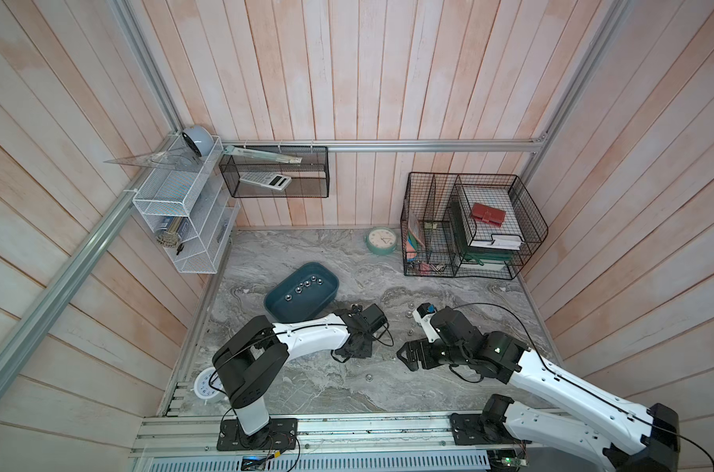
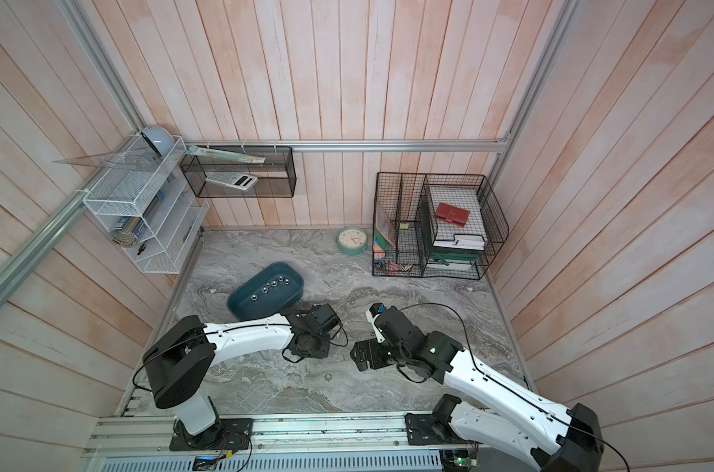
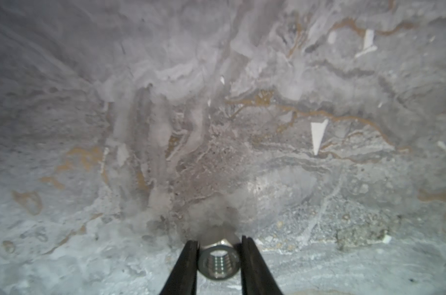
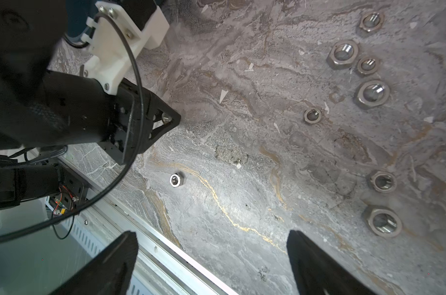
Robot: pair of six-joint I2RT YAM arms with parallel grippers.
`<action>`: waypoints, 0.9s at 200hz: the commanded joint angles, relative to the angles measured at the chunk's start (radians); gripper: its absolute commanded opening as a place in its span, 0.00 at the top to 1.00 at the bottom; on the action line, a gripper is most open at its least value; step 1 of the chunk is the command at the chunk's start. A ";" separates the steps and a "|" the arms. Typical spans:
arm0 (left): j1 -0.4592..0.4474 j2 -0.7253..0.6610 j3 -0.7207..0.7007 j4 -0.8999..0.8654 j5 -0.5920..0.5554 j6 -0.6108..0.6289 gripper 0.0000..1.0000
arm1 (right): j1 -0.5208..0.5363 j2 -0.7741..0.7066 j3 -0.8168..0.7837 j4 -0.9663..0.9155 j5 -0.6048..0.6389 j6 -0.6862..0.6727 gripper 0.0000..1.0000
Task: Put the nuts on the desktop into the storage box
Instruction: Pick up the nut from the center of the board, then place the nut in the storage box.
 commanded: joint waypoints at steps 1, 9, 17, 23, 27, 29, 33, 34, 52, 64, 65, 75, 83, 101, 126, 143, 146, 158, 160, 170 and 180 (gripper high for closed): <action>0.053 -0.067 0.051 -0.061 -0.043 0.037 0.79 | 0.006 0.022 0.047 -0.002 0.033 -0.026 0.02; 0.075 -0.082 0.063 -0.075 -0.043 0.050 0.79 | 0.006 0.036 0.058 0.004 0.037 -0.034 0.02; 0.103 -0.093 0.079 -0.090 -0.045 0.066 0.79 | 0.006 0.054 0.073 0.006 0.041 -0.044 0.02; 0.120 -0.101 0.093 -0.103 -0.047 0.079 0.79 | 0.005 0.069 0.086 0.005 0.046 -0.053 0.02; 0.134 -0.105 0.104 -0.114 -0.053 0.089 0.79 | 0.005 0.079 0.095 0.005 0.049 -0.058 0.02; 0.140 -0.107 0.108 -0.119 -0.055 0.094 0.79 | 0.005 0.083 0.100 0.004 0.051 -0.060 0.02; 0.153 -0.111 0.118 -0.128 -0.060 0.104 0.79 | 0.005 0.093 0.108 0.003 0.055 -0.066 0.02; 0.157 -0.112 0.120 -0.130 -0.062 0.106 0.79 | 0.005 0.097 0.111 0.003 0.057 -0.068 0.02; 0.227 -0.124 0.145 -0.151 -0.069 0.144 0.79 | 0.006 0.142 0.149 0.000 0.076 -0.091 0.02; 0.278 -0.128 0.157 -0.154 -0.068 0.165 0.78 | 0.004 0.168 0.173 0.007 0.080 -0.111 0.02; 0.281 -0.129 0.158 -0.154 -0.068 0.166 0.78 | 0.003 0.170 0.175 0.007 0.081 -0.112 0.02; 0.319 -0.128 0.168 -0.155 -0.065 0.183 0.78 | 0.000 0.193 0.198 0.009 0.087 -0.127 0.02; 0.353 -0.123 0.176 -0.152 -0.062 0.195 0.78 | -0.004 0.211 0.214 0.010 0.084 -0.139 0.02; 0.421 -0.097 0.199 -0.140 -0.055 0.214 0.77 | -0.023 0.252 0.247 0.018 0.074 -0.163 0.02; 0.496 -0.040 0.240 -0.118 -0.039 0.238 0.77 | -0.056 0.304 0.294 0.025 0.048 -0.191 0.02; 0.536 0.011 0.273 -0.106 -0.025 0.255 0.77 | -0.082 0.338 0.323 0.030 0.026 -0.206 0.02; 0.542 0.020 0.278 -0.105 -0.023 0.258 0.77 | -0.088 0.342 0.328 0.029 0.022 -0.208 0.02; 0.561 0.056 0.301 -0.094 -0.015 0.268 0.77 | -0.105 0.362 0.346 0.033 0.010 -0.218 0.02; 0.564 0.062 0.305 -0.092 -0.015 0.270 0.77 | -0.108 0.365 0.348 0.034 0.008 -0.219 0.02; 0.579 0.096 0.328 -0.090 -0.008 0.275 0.77 | -0.122 0.380 0.361 0.038 -0.002 -0.224 0.02; 0.591 0.127 0.350 -0.088 0.003 0.280 0.77 | -0.134 0.395 0.373 0.038 -0.011 -0.231 0.02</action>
